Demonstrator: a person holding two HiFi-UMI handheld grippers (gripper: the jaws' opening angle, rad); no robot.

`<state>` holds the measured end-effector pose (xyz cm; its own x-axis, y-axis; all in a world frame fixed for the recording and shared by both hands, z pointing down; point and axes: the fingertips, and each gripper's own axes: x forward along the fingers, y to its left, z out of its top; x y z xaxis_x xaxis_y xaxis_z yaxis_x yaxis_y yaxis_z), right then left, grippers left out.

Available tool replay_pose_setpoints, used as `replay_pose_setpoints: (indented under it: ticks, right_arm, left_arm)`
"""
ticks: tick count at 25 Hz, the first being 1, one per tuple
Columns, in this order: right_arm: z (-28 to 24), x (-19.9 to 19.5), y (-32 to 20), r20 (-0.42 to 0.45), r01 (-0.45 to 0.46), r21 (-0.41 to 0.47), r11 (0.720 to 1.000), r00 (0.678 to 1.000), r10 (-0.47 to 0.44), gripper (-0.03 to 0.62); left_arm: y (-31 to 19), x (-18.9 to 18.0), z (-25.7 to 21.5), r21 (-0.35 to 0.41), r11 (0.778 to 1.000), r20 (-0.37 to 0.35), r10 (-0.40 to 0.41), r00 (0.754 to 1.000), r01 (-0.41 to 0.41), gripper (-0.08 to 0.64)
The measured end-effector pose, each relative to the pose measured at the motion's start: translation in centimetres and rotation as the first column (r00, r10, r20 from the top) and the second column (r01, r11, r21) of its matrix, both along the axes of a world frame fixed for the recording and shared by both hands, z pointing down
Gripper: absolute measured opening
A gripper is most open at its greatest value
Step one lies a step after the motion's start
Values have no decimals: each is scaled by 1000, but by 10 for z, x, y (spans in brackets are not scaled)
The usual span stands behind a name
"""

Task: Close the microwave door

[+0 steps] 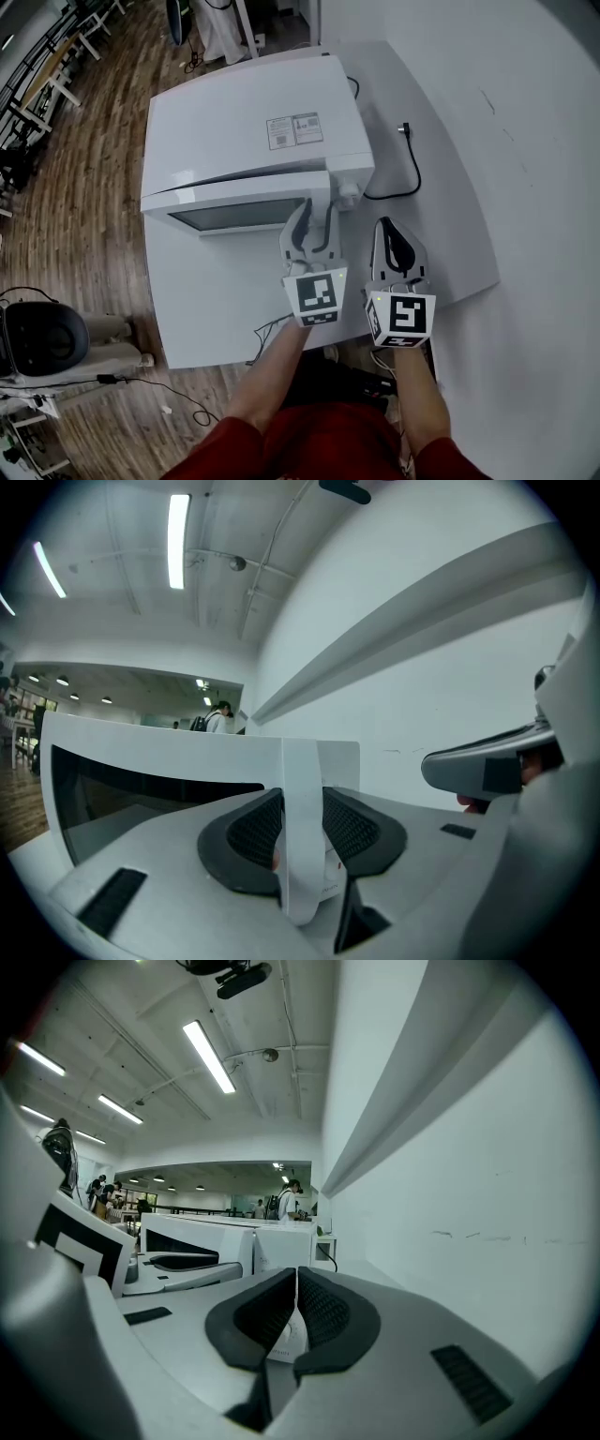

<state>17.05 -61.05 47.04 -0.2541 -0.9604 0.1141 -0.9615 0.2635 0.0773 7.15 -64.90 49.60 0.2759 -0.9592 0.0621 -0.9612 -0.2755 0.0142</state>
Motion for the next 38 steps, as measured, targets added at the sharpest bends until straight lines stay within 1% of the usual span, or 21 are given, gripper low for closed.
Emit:
replay_pose_setpoints:
  ticks: [5,8,12,16,23,24,25,29,33,38]
  right_arm:
    - [0,-3,-14,-2,-5,-2,1000,1000,5,29]
    - [2,-3,-20,1,-13,-7,1000,1000,13,29]
    - [3,-8,-24,0,-8,-8,1000,1000,8,29]
    - [1,-9,-23,2,-7,-3,1000,1000,7,29]
    - [-5,-10,-13,-7,-6,4,1000,1000,6,29]
    - [-6,-10,-11,-9,-7,5,1000,1000,7,29]
    - [-7,-10,-9,-10,-7,7,1000,1000,7,29]
    - [-19,-14,-1,-10,6,27,1000,1000,-5,29]
    - [-34,-27,12,-10,42,57,997,999,-41,29]
    - [-58,-48,42,0,98,97,990,995,-98,29]
  left_arm:
    - [-5,-1,-2,31,1000,-4,-3,1000,3,149]
    - [-11,0,-3,35,999,0,3,1000,-3,149]
    - [-20,0,-1,25,1000,-2,12,1000,-12,149]
    - [-23,0,-1,25,999,15,39,999,-39,149]
    - [-21,-1,-1,6,999,16,44,999,-44,149]
    - [-18,-3,-3,10,999,21,42,999,-42,147]
    - [-15,-4,-6,19,999,25,38,999,-38,120]
    - [-2,-14,-21,47,999,29,27,999,-28,96]
    - [18,-32,-37,62,998,19,-6,1000,5,85]
    - [59,-59,-68,95,994,24,-62,998,60,52]
